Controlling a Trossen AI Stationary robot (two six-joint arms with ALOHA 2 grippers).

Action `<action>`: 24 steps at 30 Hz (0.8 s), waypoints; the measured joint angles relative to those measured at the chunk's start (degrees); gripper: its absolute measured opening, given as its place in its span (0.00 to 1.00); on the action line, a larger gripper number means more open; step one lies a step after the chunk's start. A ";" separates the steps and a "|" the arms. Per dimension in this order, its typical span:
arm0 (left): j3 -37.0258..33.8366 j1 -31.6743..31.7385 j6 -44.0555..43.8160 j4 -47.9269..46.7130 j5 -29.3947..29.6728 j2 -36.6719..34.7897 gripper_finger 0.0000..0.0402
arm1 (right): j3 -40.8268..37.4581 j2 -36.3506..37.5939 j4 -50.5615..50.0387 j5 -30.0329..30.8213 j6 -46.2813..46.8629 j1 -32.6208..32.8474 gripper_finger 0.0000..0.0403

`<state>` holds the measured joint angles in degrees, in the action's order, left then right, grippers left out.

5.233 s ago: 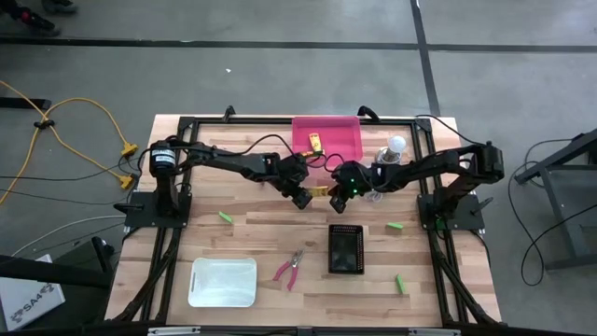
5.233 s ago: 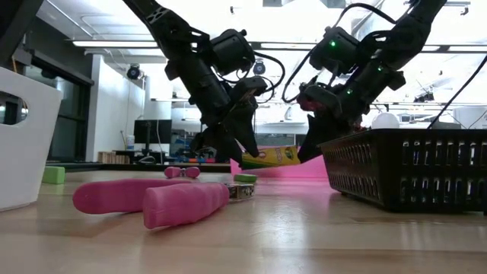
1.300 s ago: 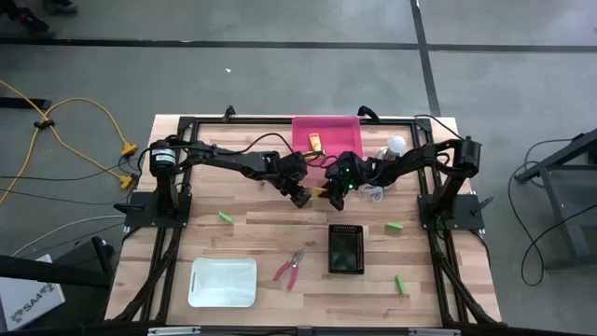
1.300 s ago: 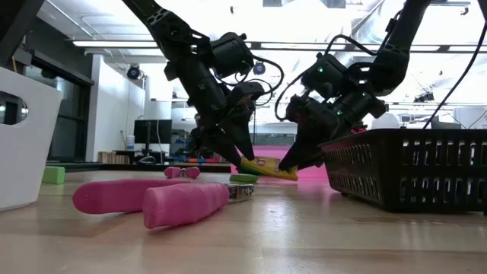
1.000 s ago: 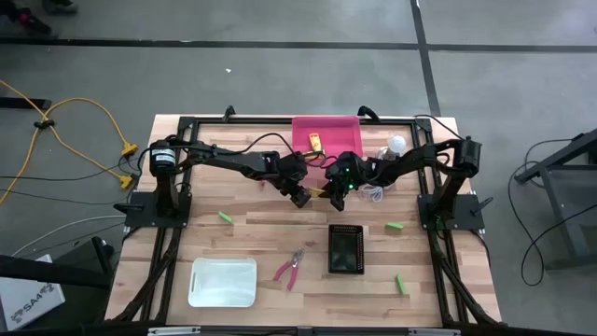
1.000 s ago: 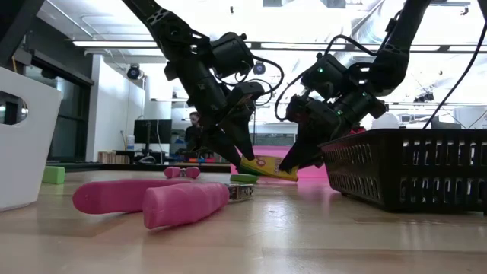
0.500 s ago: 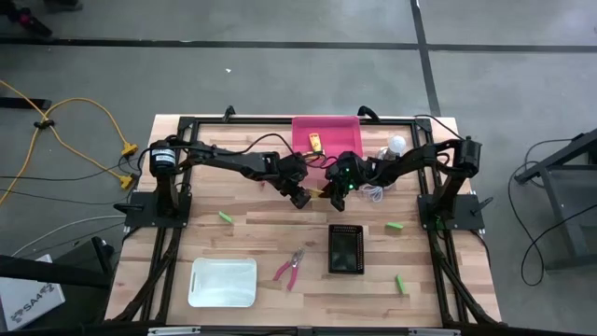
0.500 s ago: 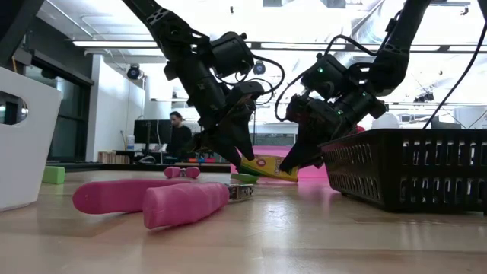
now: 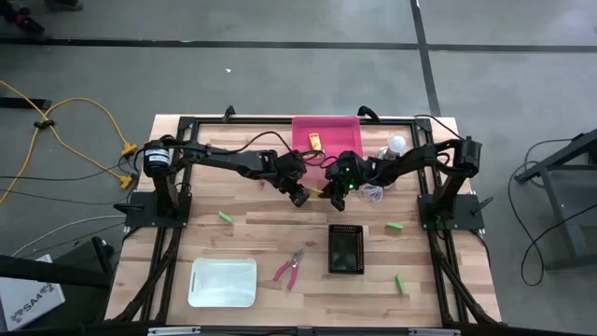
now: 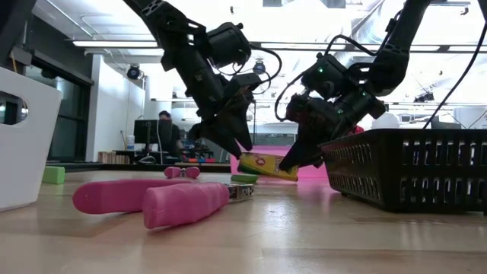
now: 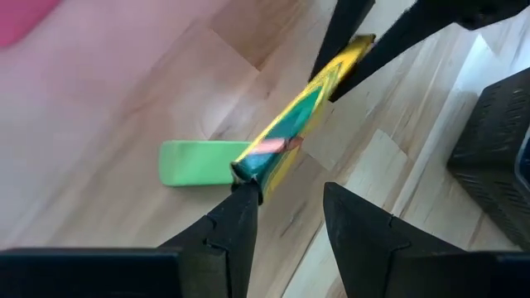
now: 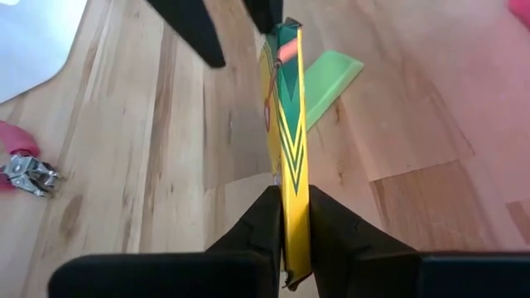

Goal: Pick & Place School Supplies
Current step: Put the yellow crayon box into the pink bin

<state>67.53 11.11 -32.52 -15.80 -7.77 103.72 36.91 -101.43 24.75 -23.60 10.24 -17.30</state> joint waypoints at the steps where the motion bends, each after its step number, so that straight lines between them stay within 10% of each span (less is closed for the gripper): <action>1: 0.00 0.00 0.01 -0.34 0.12 -0.37 0.34 | 0.00 0.00 0.02 -0.38 0.02 0.00 0.08; 24: 0.05 0.02 2.31 -7.27 8.11 -6.78 0.34 | 0.04 6.58 -4.81 0.91 0.02 -1.73 0.08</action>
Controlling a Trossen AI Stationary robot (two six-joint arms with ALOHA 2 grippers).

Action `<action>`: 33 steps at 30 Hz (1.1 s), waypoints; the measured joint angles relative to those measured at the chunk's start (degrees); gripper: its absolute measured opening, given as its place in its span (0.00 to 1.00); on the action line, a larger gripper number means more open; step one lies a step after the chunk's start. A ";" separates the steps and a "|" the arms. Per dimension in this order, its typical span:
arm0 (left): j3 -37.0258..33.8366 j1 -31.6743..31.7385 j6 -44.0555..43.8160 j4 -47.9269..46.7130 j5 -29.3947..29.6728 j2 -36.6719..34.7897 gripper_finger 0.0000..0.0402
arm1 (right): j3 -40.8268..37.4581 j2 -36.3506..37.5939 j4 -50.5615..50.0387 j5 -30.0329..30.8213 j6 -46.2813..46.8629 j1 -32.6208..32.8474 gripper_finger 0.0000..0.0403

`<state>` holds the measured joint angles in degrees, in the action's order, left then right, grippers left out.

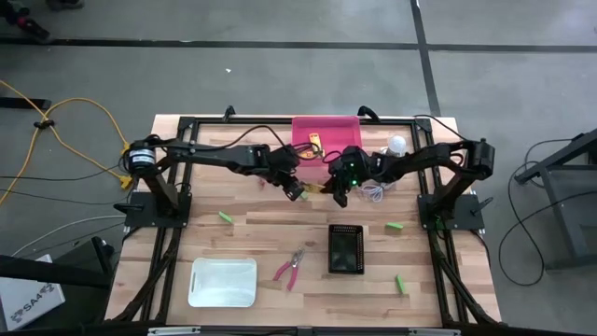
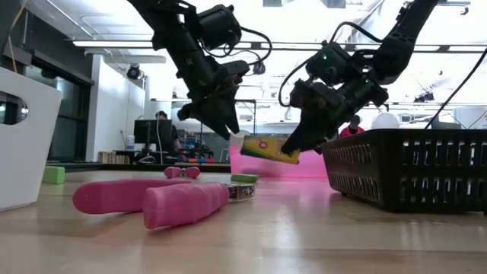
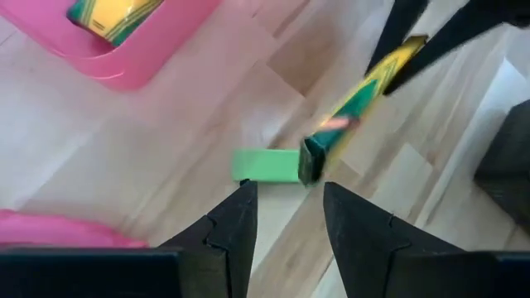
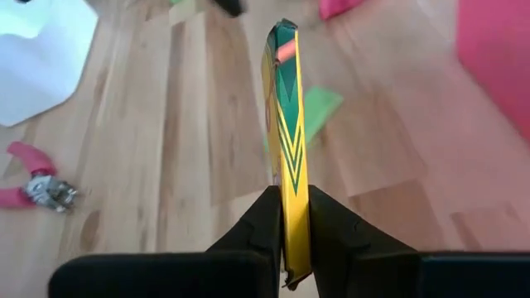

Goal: Pick & Place School Supplies
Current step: Put the yellow crayon box into the pink bin

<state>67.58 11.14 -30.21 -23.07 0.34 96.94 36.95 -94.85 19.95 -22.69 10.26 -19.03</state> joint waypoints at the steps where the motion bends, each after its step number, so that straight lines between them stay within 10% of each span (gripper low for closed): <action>1: -0.01 0.00 0.04 -0.08 -0.03 -0.21 0.34 | 0.00 0.00 0.06 0.11 0.00 -0.29 0.08; 20: 0.02 -0.28 0.05 -0.35 -0.17 -0.52 0.34 | 0.00 10.35 0.43 3.46 2.83 -7.06 0.08; 33: 0.02 -0.28 0.06 -0.37 -0.20 -0.52 0.34 | -0.02 10.99 -4.86 16.86 0.49 -14.86 0.08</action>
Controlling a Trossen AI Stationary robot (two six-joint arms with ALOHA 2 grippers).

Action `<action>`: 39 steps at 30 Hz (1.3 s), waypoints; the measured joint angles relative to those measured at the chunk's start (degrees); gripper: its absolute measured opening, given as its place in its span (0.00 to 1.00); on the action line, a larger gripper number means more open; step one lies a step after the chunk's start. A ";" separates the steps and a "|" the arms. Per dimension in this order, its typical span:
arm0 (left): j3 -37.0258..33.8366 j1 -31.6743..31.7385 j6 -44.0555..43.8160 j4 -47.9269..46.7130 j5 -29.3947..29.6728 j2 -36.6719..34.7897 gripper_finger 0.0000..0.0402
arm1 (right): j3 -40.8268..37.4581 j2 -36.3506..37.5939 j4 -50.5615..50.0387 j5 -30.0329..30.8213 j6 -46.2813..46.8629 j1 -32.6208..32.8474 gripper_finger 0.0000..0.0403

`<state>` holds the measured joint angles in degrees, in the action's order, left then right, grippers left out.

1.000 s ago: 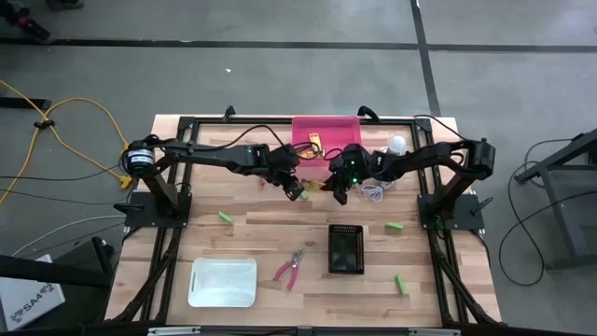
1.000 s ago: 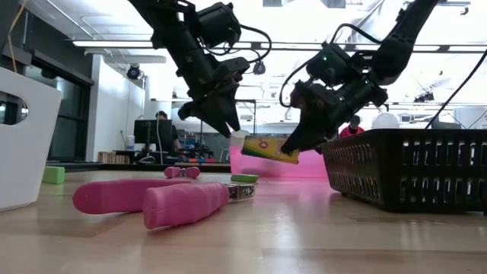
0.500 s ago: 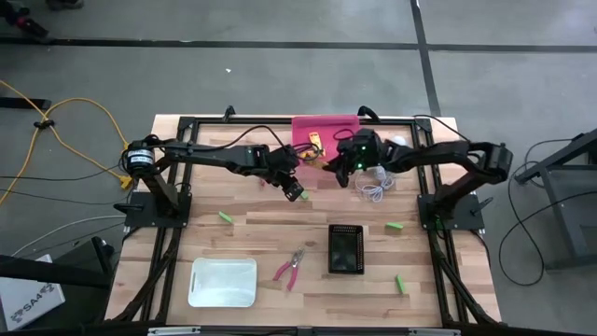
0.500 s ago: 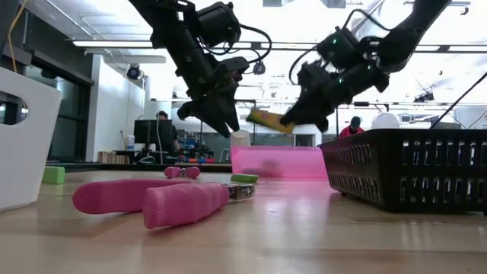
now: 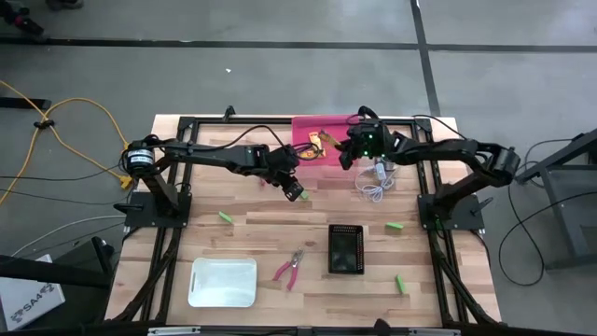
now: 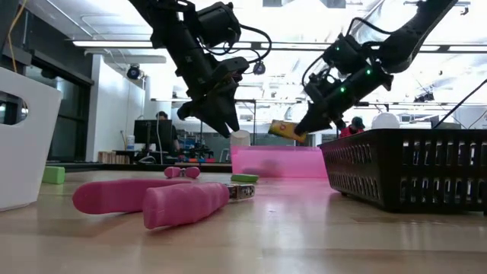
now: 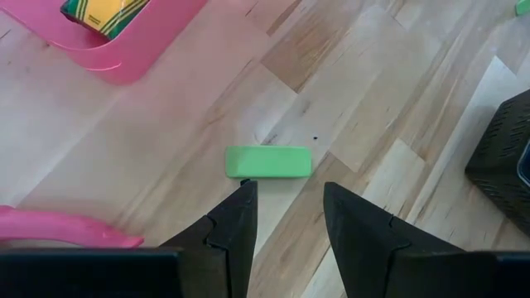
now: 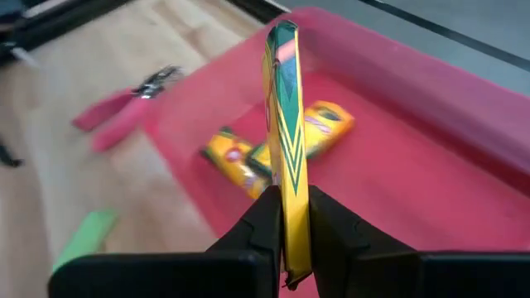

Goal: Pick & Place School Supplies
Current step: Put the yellow crayon box into the pink bin, then put the pink ticket punch into the white bin

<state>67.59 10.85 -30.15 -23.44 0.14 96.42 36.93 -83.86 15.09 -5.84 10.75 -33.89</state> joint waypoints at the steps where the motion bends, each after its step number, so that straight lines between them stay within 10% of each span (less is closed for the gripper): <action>1: 0.00 0.00 0.00 0.00 0.01 0.00 0.34 | 0.00 -0.18 -0.06 0.00 0.05 -0.64 0.08; 39: 0.00 -0.61 0.61 -0.13 -0.06 0.00 0.34 | 1.73 -6.27 0.66 1.21 1.45 -3.73 0.20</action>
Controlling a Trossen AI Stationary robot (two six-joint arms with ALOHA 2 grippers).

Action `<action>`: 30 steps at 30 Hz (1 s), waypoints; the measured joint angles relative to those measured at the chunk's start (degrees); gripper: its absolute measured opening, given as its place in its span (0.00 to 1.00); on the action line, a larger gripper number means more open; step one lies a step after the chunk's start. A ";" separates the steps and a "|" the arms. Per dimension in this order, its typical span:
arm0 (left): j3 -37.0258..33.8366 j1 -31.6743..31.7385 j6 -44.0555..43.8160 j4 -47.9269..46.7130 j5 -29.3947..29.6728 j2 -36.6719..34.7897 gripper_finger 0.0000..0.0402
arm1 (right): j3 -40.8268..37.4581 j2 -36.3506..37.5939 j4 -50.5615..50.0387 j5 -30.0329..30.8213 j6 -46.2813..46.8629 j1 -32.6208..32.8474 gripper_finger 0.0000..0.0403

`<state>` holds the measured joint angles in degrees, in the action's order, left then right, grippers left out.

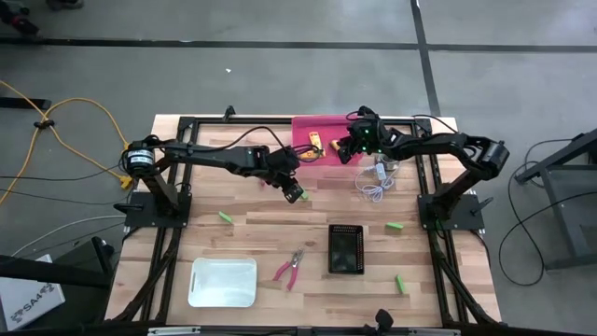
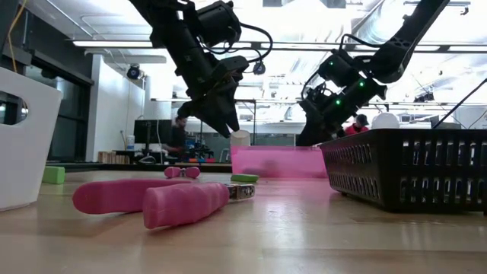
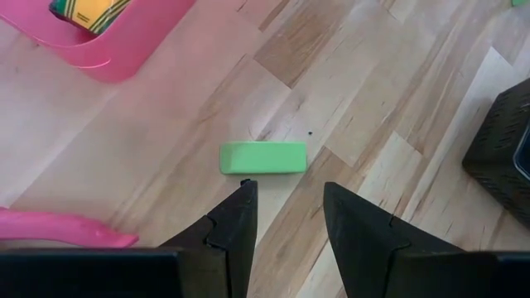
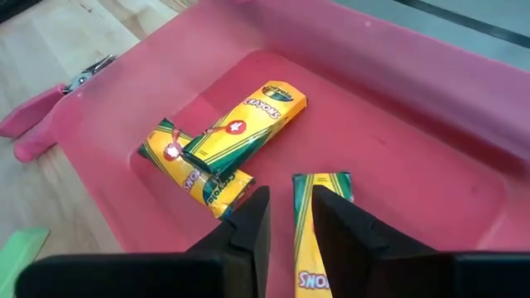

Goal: Pick & Place School Supplies
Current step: Put the pink ticket punch into the white bin

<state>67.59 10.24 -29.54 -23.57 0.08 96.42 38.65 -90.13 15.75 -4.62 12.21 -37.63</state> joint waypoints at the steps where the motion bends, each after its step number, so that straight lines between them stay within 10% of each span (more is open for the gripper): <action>1: 0.00 0.00 0.02 0.00 0.00 0.00 0.34 | -0.02 0.00 0.34 -0.01 0.00 0.00 0.20; 15: -0.02 -4.24 15.69 0.79 4.81 -0.61 0.34 | 0.02 0.00 10.22 -16.57 2.97 2.97 0.21; 30: -1.65 -9.00 20.25 3.76 9.76 -1.01 0.34 | 0.02 2.09 11.35 -16.32 -3.50 12.16 0.18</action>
<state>65.94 1.24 -9.29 -19.81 9.83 95.41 38.68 -88.04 27.10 -20.95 8.70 -25.46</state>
